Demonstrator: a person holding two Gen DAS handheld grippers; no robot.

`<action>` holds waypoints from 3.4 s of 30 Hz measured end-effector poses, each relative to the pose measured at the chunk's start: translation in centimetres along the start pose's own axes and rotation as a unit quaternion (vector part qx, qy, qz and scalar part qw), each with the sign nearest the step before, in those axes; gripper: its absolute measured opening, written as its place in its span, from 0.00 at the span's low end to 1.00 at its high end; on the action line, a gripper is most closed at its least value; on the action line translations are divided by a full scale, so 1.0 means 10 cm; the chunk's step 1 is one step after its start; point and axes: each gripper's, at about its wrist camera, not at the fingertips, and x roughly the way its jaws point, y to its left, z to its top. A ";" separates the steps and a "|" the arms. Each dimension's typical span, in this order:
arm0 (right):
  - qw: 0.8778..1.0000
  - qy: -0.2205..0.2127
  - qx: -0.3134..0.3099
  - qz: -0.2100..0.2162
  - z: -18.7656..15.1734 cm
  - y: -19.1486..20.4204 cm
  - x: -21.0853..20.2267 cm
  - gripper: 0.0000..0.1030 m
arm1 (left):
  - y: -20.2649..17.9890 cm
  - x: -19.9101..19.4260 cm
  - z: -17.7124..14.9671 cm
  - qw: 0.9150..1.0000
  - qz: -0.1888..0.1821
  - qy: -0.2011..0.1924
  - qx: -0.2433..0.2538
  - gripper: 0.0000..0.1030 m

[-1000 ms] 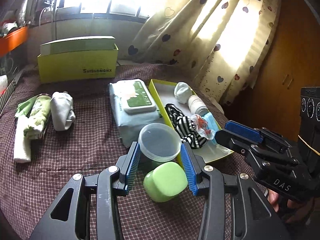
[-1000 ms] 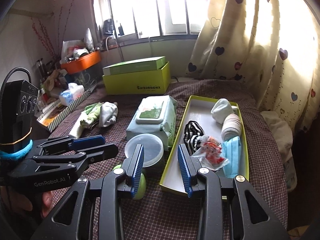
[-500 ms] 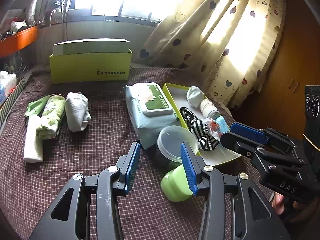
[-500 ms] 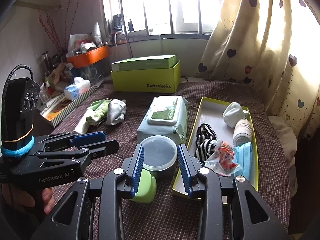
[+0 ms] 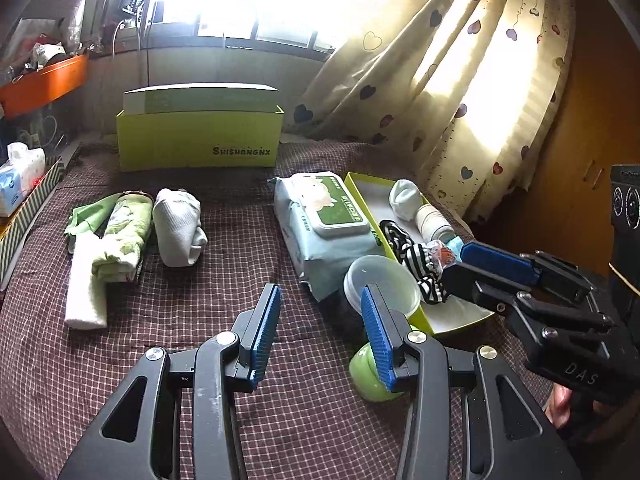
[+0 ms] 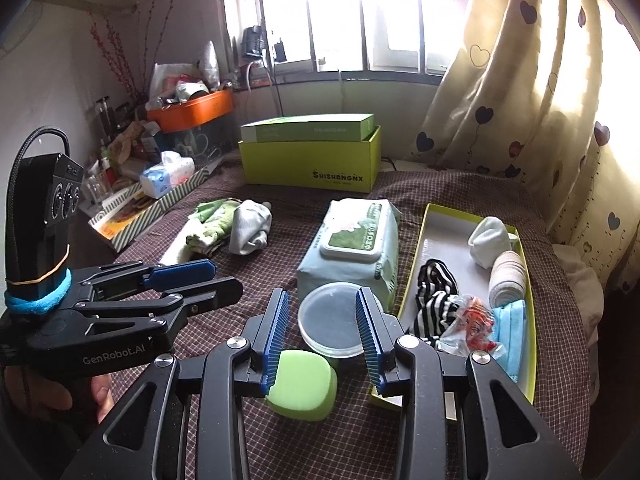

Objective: Organize soft objects
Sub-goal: 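Withdraw both grippers from the tray toward the folded towels, then grasp the white rolled towel with the left gripper while the right gripper grasps the grey knit cloth, then lift and carry the white towel and grey cloth toward the tray with both grippers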

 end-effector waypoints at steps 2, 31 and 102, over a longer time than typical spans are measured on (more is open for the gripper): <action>1.000 -0.003 0.001 0.003 0.01 0.01 0.01 0.35 | 0.02 -0.01 -0.02 1.000 -0.008 0.003 0.000 0.42; 0.998 0.009 -0.020 0.059 0.13 0.45 0.43 0.48 | 0.89 -0.26 -0.18 0.996 0.066 -0.023 -0.049 0.60; 0.995 0.100 -0.003 0.019 0.75 0.95 2.06 0.25 | 1.84 0.06 -0.10 0.978 0.173 -0.002 -0.115 0.23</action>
